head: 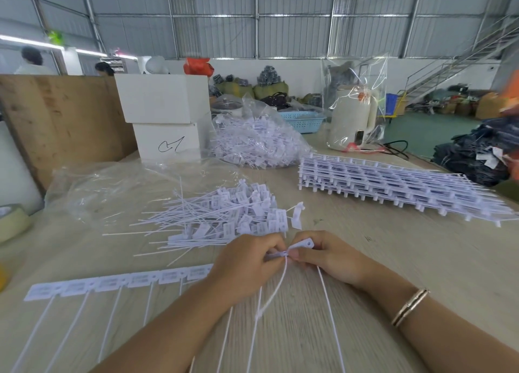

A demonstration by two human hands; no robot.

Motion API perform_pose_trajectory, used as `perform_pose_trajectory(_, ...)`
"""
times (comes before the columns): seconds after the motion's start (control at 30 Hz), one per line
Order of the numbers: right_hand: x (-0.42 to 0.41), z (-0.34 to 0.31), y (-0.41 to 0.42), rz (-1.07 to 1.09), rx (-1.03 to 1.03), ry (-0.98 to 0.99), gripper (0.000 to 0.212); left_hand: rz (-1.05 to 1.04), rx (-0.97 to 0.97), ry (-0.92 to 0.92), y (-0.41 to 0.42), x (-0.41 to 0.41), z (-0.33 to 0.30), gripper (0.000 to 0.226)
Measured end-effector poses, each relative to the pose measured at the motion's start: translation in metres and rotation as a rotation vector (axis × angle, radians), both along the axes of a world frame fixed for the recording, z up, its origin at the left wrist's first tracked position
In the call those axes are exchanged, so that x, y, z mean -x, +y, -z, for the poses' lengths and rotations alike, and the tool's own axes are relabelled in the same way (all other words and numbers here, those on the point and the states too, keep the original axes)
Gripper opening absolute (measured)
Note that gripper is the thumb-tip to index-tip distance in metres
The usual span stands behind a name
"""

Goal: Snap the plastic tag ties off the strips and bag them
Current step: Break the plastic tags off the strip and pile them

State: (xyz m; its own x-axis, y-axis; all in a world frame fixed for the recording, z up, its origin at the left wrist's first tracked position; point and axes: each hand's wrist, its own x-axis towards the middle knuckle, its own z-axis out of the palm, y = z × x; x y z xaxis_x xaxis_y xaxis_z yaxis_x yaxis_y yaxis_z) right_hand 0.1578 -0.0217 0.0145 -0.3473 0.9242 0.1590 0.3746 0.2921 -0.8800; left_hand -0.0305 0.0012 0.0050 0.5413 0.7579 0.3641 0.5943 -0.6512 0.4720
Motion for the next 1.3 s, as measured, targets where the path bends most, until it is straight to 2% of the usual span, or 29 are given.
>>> perform_pose_trajectory(0.1, 0.0, 0.0, -0.001, -0.003, -0.024, 0.0, 0.023, 0.057, 0.179, -0.156, 0.001, 0.001, -0.002, 0.013)
perform_pose_trajectory(0.2, 0.0, 0.0, -0.002, -0.023, -0.033, -0.004, 0.019, 0.094, 0.256, -0.207, 0.003, 0.003, -0.003, 0.021)
perform_pose_trajectory(0.4, 0.0, -0.001, -0.003, -0.044, -0.064, -0.007, 0.023, 0.157, 0.356, -0.306, 0.005, 0.004, -0.002, 0.006)
perform_pose_trajectory(0.47, -0.001, -0.001, -0.004, -0.039, -0.065, -0.015, 0.024, 0.148, 0.336, -0.292, 0.005, 0.003, 0.001, 0.002)
perform_pose_trajectory(0.57, 0.0, 0.0, -0.003, -0.033, -0.059, 0.005, 0.021, 0.16, 0.327, -0.322, 0.005, 0.002, 0.001, 0.007)
perform_pose_trajectory(0.7, 0.0, 0.0, -0.002, -0.025, -0.056, 0.132, 0.022, 0.201, 0.353, -0.425, 0.003, -0.001, -0.003, 0.006)
perform_pose_trajectory(0.8, 0.001, -0.002, -0.003, -0.039, -0.055, 0.199, 0.029, 0.239, 0.355, -0.473, -0.001, -0.001, -0.005, 0.008)
perform_pose_trajectory(0.97, 0.003, -0.004, -0.002, -0.063, -0.026, 0.305, 0.026, 0.308, 0.431, -0.543, -0.004, -0.002, -0.011, 0.017)
perform_pose_trajectory(1.17, 0.004, -0.002, 0.0, -0.114, 0.045, 0.474, 0.019, 0.393, 0.428, -0.604, -0.007, -0.003, -0.017, 0.014)
perform_pose_trajectory(1.3, 0.004, -0.001, -0.001, -0.176, 0.093, 0.499, 0.019, 0.428, 0.465, -0.609, -0.009, -0.002, -0.017, 0.015)
